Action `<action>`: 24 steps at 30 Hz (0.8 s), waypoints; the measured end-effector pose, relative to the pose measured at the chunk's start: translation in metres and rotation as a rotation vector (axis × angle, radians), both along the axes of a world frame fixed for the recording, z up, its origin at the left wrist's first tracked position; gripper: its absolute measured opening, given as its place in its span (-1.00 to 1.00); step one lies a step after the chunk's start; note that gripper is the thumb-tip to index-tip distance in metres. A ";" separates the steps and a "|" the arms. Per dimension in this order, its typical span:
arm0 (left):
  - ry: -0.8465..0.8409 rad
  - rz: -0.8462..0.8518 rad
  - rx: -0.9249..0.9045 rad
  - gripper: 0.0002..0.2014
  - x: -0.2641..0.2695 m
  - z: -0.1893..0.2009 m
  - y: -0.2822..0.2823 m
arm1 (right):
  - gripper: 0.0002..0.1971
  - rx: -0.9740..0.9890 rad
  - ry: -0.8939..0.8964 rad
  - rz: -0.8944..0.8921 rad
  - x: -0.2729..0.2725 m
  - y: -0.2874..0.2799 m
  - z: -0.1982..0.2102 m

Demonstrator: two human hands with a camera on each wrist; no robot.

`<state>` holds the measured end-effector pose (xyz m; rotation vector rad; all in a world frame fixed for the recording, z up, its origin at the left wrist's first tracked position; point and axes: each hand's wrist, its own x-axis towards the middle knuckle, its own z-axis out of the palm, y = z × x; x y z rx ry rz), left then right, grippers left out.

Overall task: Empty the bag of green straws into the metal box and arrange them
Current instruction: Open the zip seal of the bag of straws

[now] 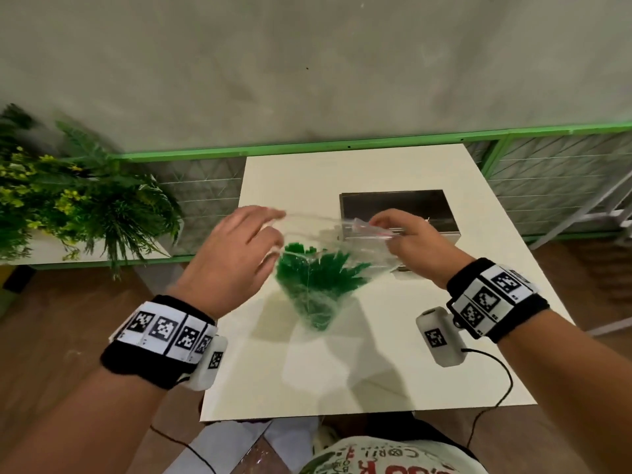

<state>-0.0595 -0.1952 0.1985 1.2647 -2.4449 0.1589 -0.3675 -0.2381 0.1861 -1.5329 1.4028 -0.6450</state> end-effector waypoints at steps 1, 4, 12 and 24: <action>0.014 0.028 -0.051 -0.76 -0.001 -0.004 0.001 | -0.52 0.077 -0.098 -0.051 0.003 0.000 -0.001; 0.248 0.199 0.084 -0.29 0.002 -0.020 0.012 | -0.58 0.308 -0.365 -0.169 0.007 -0.001 0.001; 0.492 0.414 1.024 0.34 -0.023 -0.101 0.037 | -0.43 0.545 -0.731 -0.230 0.017 -0.005 0.002; 0.920 0.434 1.115 -0.75 -0.046 -0.090 -0.011 | 0.19 0.071 0.275 0.367 -0.027 -0.006 -0.052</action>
